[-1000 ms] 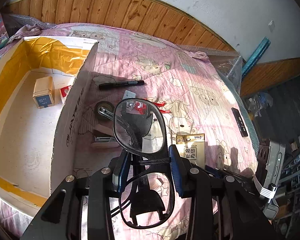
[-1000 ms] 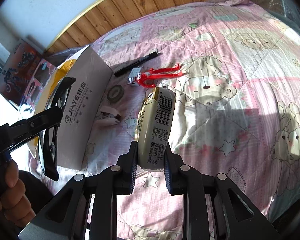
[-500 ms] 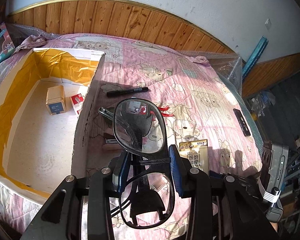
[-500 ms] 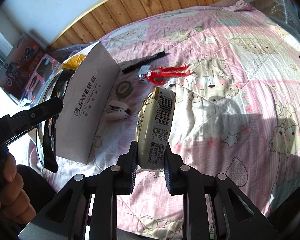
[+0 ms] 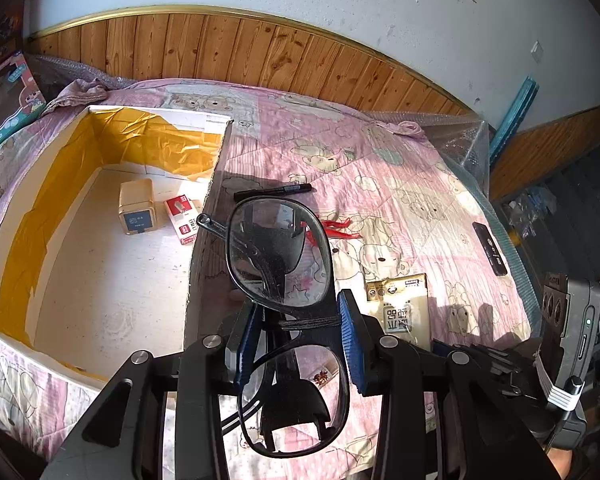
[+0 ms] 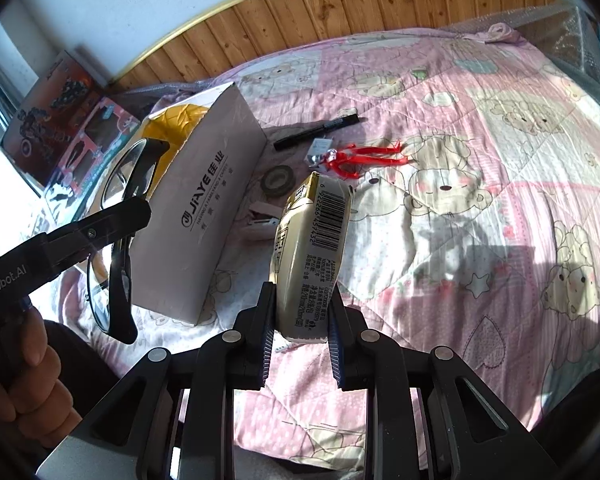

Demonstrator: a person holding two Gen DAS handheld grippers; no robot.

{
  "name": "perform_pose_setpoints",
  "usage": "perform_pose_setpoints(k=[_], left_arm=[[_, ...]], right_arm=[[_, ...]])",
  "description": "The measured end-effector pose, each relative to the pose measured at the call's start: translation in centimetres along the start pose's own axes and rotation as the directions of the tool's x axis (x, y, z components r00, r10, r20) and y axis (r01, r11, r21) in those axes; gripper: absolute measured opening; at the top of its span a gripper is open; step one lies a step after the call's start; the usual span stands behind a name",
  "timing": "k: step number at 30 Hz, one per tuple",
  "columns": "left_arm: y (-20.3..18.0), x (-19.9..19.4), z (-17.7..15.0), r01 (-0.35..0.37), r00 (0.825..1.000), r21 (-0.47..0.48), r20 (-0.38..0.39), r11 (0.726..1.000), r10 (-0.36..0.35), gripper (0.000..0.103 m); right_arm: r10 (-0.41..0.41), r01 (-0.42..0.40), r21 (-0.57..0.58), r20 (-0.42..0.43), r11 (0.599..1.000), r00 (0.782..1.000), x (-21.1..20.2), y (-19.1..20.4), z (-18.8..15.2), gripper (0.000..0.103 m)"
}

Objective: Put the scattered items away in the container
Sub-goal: 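Lift and carry the glasses and tissue pack over the yellow-lined box with both tools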

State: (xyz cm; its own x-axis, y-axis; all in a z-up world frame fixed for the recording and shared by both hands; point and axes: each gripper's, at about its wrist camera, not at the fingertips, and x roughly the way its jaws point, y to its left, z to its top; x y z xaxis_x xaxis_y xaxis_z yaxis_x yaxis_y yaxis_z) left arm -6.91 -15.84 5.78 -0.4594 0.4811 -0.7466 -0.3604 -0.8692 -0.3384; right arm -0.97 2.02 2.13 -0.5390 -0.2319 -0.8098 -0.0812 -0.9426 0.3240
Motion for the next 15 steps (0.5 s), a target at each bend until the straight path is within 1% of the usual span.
perform_pose_setpoints(k=[15], left_arm=[[2.9, -2.8, 0.1, 0.051, 0.998, -0.053, 0.036, 0.997, -0.049, 0.039]], right_arm=[[0.015, -0.013, -0.060, 0.030, 0.998, 0.999, -1.3, 4.3, 1.0, 0.024]])
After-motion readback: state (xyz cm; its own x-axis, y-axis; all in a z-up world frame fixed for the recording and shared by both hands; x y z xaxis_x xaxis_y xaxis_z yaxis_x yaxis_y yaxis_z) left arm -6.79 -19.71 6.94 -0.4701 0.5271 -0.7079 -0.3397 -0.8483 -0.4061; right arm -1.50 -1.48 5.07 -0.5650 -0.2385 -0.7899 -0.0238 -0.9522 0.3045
